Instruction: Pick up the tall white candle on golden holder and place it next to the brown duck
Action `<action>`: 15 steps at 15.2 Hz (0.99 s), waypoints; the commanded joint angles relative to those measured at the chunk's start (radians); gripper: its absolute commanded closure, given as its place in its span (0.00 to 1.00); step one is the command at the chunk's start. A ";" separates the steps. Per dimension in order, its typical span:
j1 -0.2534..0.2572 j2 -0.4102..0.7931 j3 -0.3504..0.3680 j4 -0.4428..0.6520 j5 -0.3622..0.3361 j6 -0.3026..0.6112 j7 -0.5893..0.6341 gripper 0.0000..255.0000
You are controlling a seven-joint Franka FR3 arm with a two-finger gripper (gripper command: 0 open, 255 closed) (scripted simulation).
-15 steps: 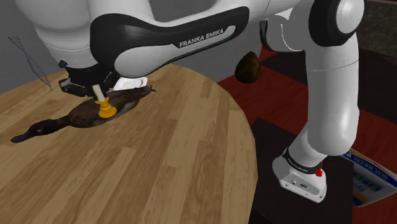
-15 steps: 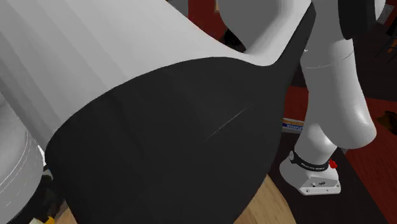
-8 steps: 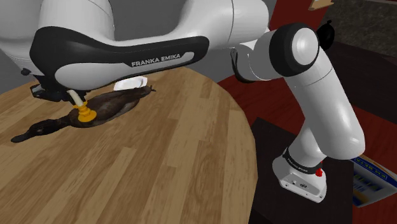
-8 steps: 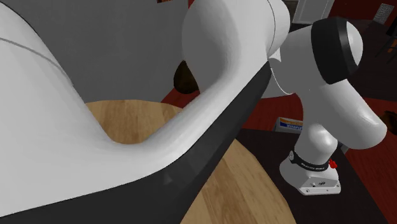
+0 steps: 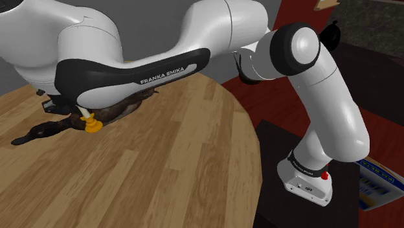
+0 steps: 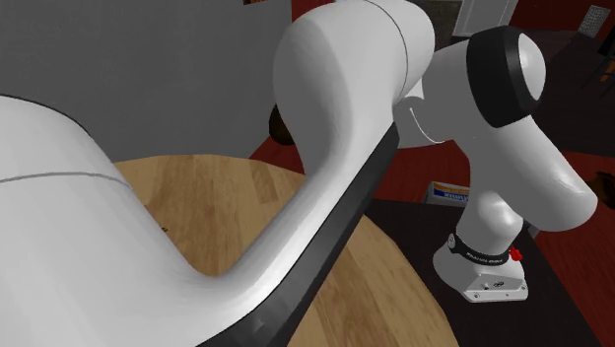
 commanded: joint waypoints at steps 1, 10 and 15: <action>-0.012 0.001 -0.001 -0.030 -0.003 0.021 0.015 1.00; -0.045 0.018 -0.014 -0.130 -0.028 0.105 0.076 1.00; -0.054 0.035 -0.027 -0.172 -0.047 0.147 0.106 1.00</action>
